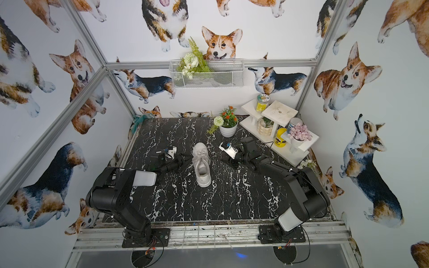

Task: Tie the shoes
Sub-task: Tie the shoelace on the shoe.

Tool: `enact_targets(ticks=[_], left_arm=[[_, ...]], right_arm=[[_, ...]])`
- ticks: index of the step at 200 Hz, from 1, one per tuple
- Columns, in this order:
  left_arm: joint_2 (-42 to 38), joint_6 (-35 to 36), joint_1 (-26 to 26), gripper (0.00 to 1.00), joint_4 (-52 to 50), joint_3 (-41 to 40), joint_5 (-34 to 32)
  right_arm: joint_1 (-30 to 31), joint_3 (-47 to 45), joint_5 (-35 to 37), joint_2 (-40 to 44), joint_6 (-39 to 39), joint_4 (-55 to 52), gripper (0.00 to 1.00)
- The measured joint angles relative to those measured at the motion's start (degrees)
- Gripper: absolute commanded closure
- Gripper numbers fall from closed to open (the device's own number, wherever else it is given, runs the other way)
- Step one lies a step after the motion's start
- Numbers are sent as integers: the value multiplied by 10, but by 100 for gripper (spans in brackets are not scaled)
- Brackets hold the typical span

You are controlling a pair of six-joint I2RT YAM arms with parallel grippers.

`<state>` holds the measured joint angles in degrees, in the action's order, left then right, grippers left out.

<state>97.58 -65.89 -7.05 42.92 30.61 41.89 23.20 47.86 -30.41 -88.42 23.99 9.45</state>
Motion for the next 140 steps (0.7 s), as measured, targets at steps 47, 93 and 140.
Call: enact_targets(ticks=[47,93,140], left_arm=[[39,-52,-3,53,78,-17,9],[59,-78,-4,57,121,-9,14],[73,-97,-16,72,155,-7,10]], right_arm=[[0,0,7,2,-9,0,59],[0,-9,15,9,-12,0,59],[0,-11,20,10,-11,0,59]])
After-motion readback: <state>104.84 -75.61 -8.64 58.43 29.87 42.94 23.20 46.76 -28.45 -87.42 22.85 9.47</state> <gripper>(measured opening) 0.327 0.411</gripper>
